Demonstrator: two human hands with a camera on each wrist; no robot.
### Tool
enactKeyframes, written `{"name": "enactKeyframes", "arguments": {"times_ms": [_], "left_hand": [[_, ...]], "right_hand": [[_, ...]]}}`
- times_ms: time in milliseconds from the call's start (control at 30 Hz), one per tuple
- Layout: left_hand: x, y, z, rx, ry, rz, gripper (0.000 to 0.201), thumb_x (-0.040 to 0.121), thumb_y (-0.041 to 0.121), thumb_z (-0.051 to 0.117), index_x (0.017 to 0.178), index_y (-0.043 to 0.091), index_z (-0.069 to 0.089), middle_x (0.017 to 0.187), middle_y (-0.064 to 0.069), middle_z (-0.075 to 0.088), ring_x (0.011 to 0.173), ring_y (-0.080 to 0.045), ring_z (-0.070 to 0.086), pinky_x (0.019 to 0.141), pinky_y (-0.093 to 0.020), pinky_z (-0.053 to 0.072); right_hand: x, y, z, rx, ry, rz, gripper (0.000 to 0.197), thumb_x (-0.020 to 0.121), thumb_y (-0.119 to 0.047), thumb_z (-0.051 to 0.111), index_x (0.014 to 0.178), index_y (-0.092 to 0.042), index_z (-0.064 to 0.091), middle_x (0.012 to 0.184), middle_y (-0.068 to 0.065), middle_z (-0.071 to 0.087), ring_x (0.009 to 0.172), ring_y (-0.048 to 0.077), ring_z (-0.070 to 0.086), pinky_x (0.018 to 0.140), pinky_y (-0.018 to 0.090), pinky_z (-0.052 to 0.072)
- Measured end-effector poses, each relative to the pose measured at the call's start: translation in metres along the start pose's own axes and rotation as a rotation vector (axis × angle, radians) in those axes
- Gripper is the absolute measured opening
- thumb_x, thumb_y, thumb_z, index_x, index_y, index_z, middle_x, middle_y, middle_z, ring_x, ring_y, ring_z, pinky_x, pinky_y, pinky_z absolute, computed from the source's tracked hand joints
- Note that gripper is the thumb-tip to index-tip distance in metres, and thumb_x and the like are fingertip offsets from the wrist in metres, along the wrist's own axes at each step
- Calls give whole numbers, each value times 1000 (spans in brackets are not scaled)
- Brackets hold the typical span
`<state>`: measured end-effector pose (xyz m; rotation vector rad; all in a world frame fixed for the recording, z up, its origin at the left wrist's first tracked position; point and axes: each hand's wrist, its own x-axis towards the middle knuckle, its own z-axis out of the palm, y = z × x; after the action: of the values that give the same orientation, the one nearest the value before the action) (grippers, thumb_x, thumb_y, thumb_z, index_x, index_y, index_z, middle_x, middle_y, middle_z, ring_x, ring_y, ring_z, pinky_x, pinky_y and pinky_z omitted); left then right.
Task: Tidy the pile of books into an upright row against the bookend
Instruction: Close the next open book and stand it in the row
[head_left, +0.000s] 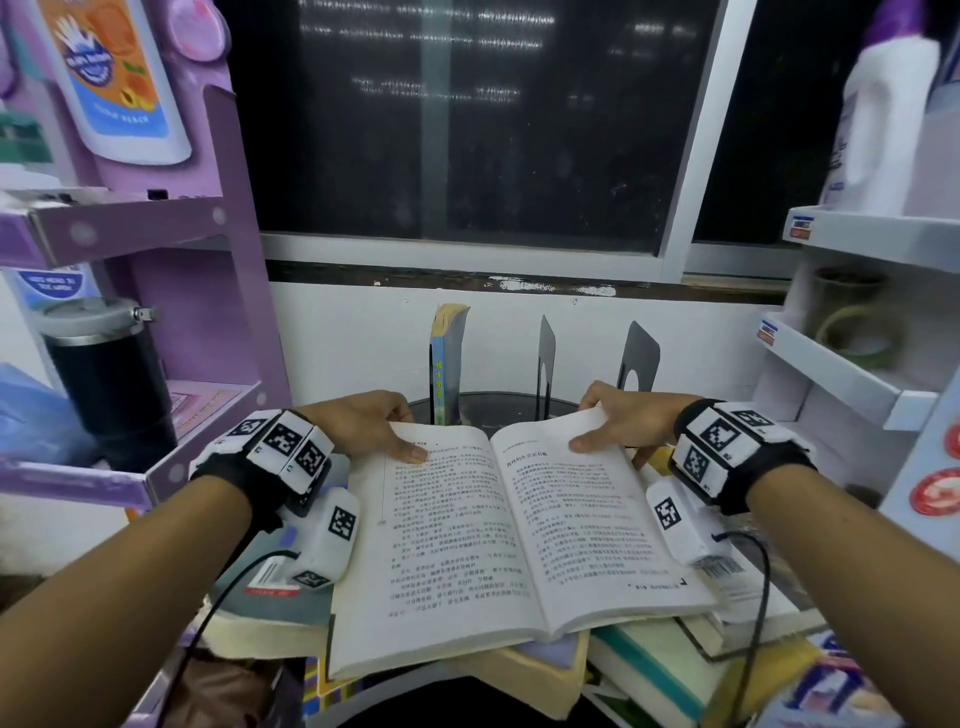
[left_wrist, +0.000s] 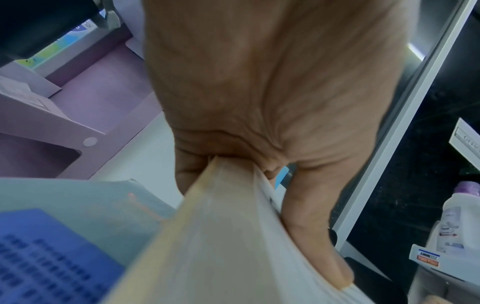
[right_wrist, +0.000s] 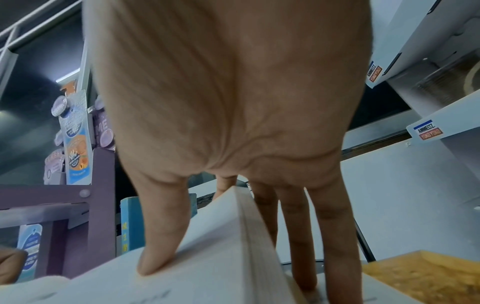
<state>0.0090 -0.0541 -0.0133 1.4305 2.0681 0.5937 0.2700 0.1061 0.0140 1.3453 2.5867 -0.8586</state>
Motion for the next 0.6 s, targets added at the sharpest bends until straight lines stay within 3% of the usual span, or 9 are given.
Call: {"name": "enactKeyframes", "arguments": {"times_ms": [167, 267, 433, 500, 600], "left_hand": [[-5, 10, -10, -33, 25, 58, 31, 77, 21, 79, 94, 14, 54, 96, -7, 66, 78, -17, 65, 65, -30, 55], [-11, 19, -15, -78, 50, 93, 32, 78, 17, 78, 97, 10, 54, 97, -11, 67, 78, -22, 66, 65, -33, 55], [-21, 36, -27, -129, 83, 151, 37, 76, 16, 79, 103, 5, 55, 98, -14, 70, 79, -27, 70, 66, -37, 58], [-27, 46, -33, -144, 93, 181, 36, 76, 15, 79, 102, 5, 56, 98, -15, 70, 80, -28, 71, 69, -41, 58], [-37, 63, -40, -145, 117, 238, 32, 76, 13, 78, 98, 7, 56, 95, -16, 71, 81, -30, 70, 76, -48, 58]], "right_hand": [[-7, 3, -3, 17, -12, -17, 49, 85, -35, 72, 117, -19, 38, 116, 11, 63, 105, 28, 65, 85, 52, 56], [-14, 5, -10, 29, 6, -28, 42, 83, -36, 74, 106, -24, 41, 118, 16, 63, 98, 28, 65, 86, 55, 55], [-27, 4, -26, 37, 68, -102, 39, 81, -32, 76, 92, -24, 39, 118, 22, 61, 103, 38, 65, 83, 53, 53], [-33, 1, -33, 24, 100, -142, 38, 82, -29, 76, 92, -22, 40, 115, 19, 63, 102, 37, 66, 85, 54, 56], [-42, -1, -44, 95, 146, -180, 33, 84, -19, 74, 93, -18, 42, 111, 16, 62, 96, 35, 69, 75, 55, 58]]}}
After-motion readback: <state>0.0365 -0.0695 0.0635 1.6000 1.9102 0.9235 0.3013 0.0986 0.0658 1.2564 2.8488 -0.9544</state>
